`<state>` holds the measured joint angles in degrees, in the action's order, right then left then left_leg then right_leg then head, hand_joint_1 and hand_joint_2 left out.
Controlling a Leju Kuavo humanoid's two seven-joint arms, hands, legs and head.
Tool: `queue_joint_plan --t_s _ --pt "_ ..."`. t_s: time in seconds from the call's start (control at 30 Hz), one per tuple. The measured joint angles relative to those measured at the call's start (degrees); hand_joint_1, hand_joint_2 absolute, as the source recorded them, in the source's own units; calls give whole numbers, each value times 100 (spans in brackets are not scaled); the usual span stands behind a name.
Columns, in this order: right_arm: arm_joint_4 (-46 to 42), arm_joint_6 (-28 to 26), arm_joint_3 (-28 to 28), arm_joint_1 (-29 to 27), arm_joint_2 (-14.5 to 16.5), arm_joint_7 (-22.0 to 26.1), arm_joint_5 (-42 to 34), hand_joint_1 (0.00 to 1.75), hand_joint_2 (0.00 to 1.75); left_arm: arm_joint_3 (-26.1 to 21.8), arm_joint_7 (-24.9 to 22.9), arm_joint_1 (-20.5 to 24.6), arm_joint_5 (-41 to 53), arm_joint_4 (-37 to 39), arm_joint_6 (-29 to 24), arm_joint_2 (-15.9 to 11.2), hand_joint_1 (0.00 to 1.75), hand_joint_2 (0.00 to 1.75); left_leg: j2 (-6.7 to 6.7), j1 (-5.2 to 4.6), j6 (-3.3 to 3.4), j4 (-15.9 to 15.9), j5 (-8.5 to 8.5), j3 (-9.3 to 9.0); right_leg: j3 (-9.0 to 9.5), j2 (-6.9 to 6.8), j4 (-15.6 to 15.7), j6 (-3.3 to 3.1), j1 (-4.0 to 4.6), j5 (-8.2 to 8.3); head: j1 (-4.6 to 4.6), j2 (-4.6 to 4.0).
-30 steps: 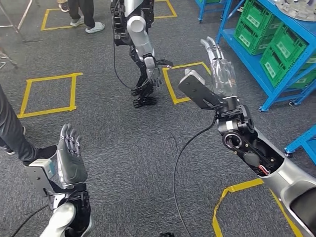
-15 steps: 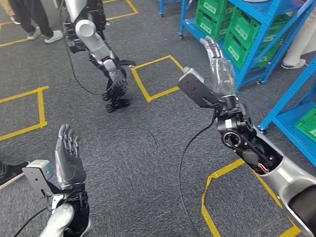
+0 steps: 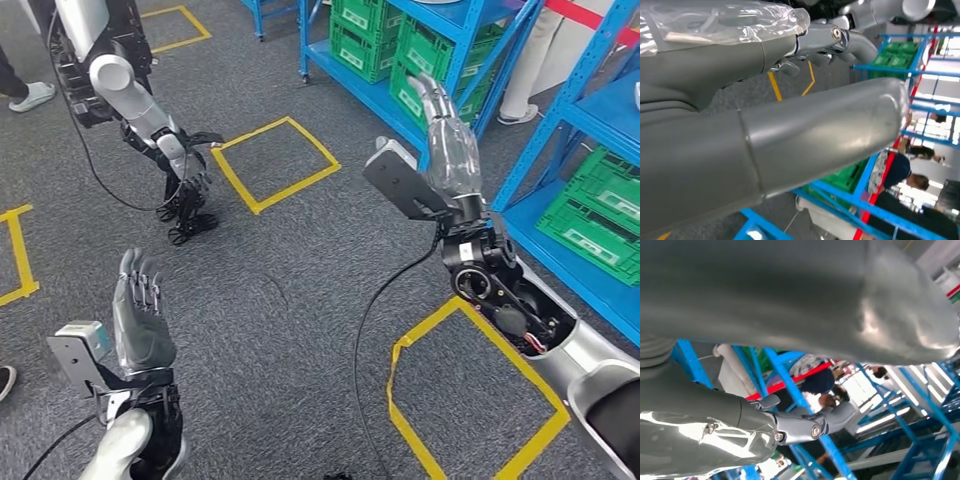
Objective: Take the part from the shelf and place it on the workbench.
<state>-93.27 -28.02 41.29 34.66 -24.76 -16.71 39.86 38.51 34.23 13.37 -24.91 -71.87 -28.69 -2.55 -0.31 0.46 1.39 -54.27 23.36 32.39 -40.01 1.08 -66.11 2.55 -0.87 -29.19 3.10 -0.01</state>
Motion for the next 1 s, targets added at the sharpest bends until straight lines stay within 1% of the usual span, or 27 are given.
queue_joint_plan --t_s 0.03,0.07,0.1,0.13,0.17,0.23,0.27,0.3,0.33,0.37,0.4,0.43,0.5,0.53,0.57,0.6,0.63,0.67,0.7,0.73,0.77,0.8,0.83,0.87,0.9,0.93,1.0 --pt "0 1 1 -9 0 2 0 0 0 0 0 -7 -1 0 -1 -1 0 0 74 -1 2 -1 4 0 -178 -41 -373 21 -10 -137 24 -1" --pt "1 1 2 -17 0 2 -1 0 0 0 -1 -12 -1 0 -1 -1 0 0 147 -1 0 -3 10 0 -272 -60 -567 36 -20 -170 45 -1" --pt "1 1 2 -21 0 2 -1 0 0 0 -1 -14 -1 0 -1 -1 0 0 218 1 -6 -5 18 -4 -245 -78 -521 47 -30 -89 68 -1" --pt "1 1 0 -21 0 2 -1 0 0 0 -1 -13 -1 0 -1 1 0 0 285 4 -20 -9 30 -13 -92 -121 -234 54 -35 83 87 -1" --pt "1 0 -4 -18 -1 2 -1 0 0 0 -1 -11 -1 0 -1 2 0 0 349 6 -41 -15 46 -29 148 -221 211 57 -35 290 109 -1" --pt "-4 0 -14 -12 -1 2 -1 0 0 0 0 -2 -1 0 -1 4 0 0 452 -23 -95 -36 85 -54 540 -432 950 14 6 530 148 0" --pt "-7 0 -18 -11 -1 -2 -1 0 0 0 0 2 -1 0 0 4 0 0 498 -43 -119 -44 100 -65 619 -476 1111 -26 24 555 150 0" --pt "-10 -1 -21 -15 -1 -7 -2 0 0 0 0 5 -2 0 1 3 0 0 546 -60 -140 -46 110 -74 622 -441 1137 -72 42 538 133 0" --pt "-16 -4 -23 -20 -1 -14 -2 0 0 0 0 6 -3 0 1 3 0 0 603 -60 -160 -48 120 -88 612 -354 1136 -114 38 545 101 0" --pt "-26 -9 -28 -25 -2 -26 -2 0 0 0 0 8 -4 -1 1 3 0 0 603 -49 -187 -74 152 -96 618 -291 1138 -147 32 549 72 -1" --pt "-41 -17 -37 -27 -2 -35 -2 0 0 0 2 10 -5 -1 1 3 0 0 534 -35 -213 -176 234 -67 626 -224 1143 -184 23 557 44 -1" --pt "-59 -27 -46 -26 -2 -46 -2 0 0 0 4 12 -8 -2 2 3 0 0 418 -20 -235 -400 375 19 636 -166 1149 -219 14 567 18 -1" --pt "-89 -43 -55 -38 -2 -62 -3 0 0 0 9 3 -11 -2 3 -3 0 0 156 -11 -254 -1197 766 384 642 -47 1153 -265 11 577 -53 -1" --pt "-98 -46 -53 -56 -2 -70 -4 0 0 0 9 -8 -13 -2 4 -8 0 0 101 -12 -254 -1606 908 591 642 20 1153 -274 17 579 -82 -1" --pt "-104 -48 -50 -78 -2 -78 -4 0 0 0 9 -19 -16 -2 4 -14 0 0 75 -15 -246 -1860 949 736 643 99 1152 -277 25 578 -103 -1" --pt "-108 -50 -50 -96 -2 -86 -4 0 0 0 9 -26 -20 -2 5 -17 0 0 62 -17 -229 -1878 870 777 647 181 1152 -278 31 578 -113 -1" --pt "-115 -51 -51 -107 -2 -91 -4 0 0 0 9 -28 -24 -2 5 -19 0 0 35 -19 -202 -1657 689 705 653 263 1150 -278 35 578 -116 -1" --pt "-125 -52 -52 -112 -2 -95 -4 0 0 0 9 -28 -28 -2 6 -21 0 0 -35 -21 -168 -1248 446 539 660 344 1149 -277 35 578 -119 -1" --pt "-137 -54 -54 -112 -2 -95 -4 0 0 0 9 -27 -29 -2 7 -23 0 0 -172 -19 -131 -799 237 347 657 421 1143 -271 40 576 -121 -1" --pt "-149 -56 -54 -115 -2 -97 -4 0 0 0 9 -26 -30 -2 7 -25 0 0 -286 -10 -110 -431 93 191 650 492 1136 -259 38 577 -118 -1" --pt "-158 -58 -55 -121 -3 -99 -4 0 0 0 11 -26 -30 -3 8 -27 0 0 -368 -12 -95 -198 24 91 636 561 1133 -239 31 580 -114 -1" --pt "-164 -61 -58 -135 -5 -102 -4 0 0 0 13 -23 -31 -3 8 -28 0 0 -394 -14 -87 -108 24 49 617 626 1136 -209 18 587 -113 -1" --pt "-170 -62 -61 -150 -11 -106 -4 0 0 0 14 -18 -31 -5 8 -26 0 0 -335 -15 -80 -80 24 37 602 694 1148 -173 7 598 -111 -1" --pt "-181 -64 -69 -166 -22 -108 -4 0 0 0 15 -10 -32 -8 9 -18 0 0 -271 -13 -62 -49 14 19 584 710 1150 -145 -3 596 -115 -1" --pt "-192 -67 -81 -174 -37 -110 -4 0 0 0 16 -1 -31 -10 12 -7 0 0 -206 -1 -39 -5 -2 -4 551 616 1096 -117 5 548 -100 -1" --pt "-203 -69 -93 -173 -50 -110 -4 0 0 0 16 3 -30 -13 17 4 0 0 -135 10 -17 41 -20 -27 467 457 921 -91 19 433 -65 -1" --pt "-216 -73 -108 -176 -66 -110 -4 0 0 0 17 -1 -30 -15 26 16 0 0 7 13 10 85 -33 -53 144 83 214 -36 23 58 12 -1"
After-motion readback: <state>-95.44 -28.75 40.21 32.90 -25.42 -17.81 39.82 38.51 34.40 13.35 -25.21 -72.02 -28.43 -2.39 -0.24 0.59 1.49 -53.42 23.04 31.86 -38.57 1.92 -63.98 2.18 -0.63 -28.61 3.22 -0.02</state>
